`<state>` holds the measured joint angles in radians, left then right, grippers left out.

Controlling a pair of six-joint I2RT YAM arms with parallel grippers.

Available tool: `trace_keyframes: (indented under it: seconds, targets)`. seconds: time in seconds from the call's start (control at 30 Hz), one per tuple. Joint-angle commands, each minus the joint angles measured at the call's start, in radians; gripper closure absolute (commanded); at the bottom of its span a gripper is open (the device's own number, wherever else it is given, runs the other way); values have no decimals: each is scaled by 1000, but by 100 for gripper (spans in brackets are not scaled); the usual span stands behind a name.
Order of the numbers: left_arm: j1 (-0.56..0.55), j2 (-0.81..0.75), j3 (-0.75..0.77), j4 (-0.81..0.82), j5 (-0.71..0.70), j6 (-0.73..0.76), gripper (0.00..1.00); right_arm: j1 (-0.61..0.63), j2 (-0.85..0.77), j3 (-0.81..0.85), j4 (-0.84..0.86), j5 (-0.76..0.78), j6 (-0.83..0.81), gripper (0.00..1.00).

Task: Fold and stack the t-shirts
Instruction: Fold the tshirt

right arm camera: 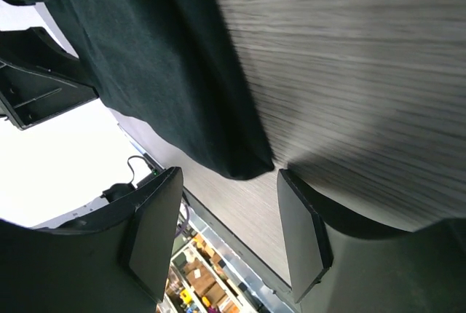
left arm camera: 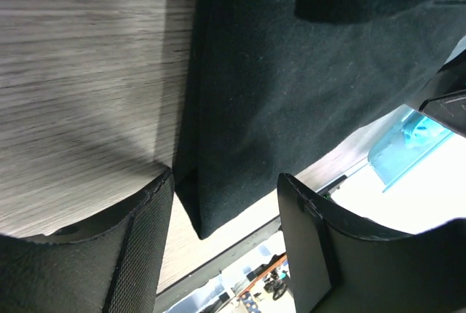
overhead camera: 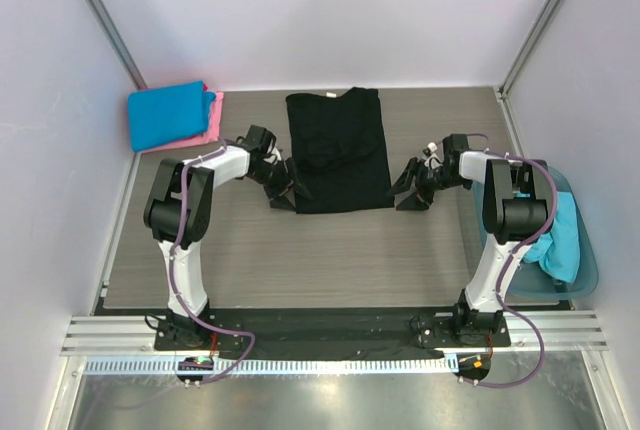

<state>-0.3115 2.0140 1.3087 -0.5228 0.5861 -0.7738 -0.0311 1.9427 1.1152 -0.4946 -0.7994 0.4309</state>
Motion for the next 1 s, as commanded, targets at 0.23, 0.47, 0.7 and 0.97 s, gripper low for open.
trace_keyframes:
  seconds: [0.23, 0.47, 0.7, 0.97]
  targets:
    - [5, 5, -5, -32, -32, 28, 45, 20, 24, -11, 42, 32, 31, 43]
    - [-6, 0, -43, -16, -17, 22, 56, 20, 32, -35, 70, 34, 55, 52]
    - [-26, -3, -81, 20, 6, 5, 79, 30, 52, -32, 143, 0, 100, 60]
    - [-52, -78, -105, 27, -14, 16, 100, 31, -25, -66, 197, -12, 129, 98]
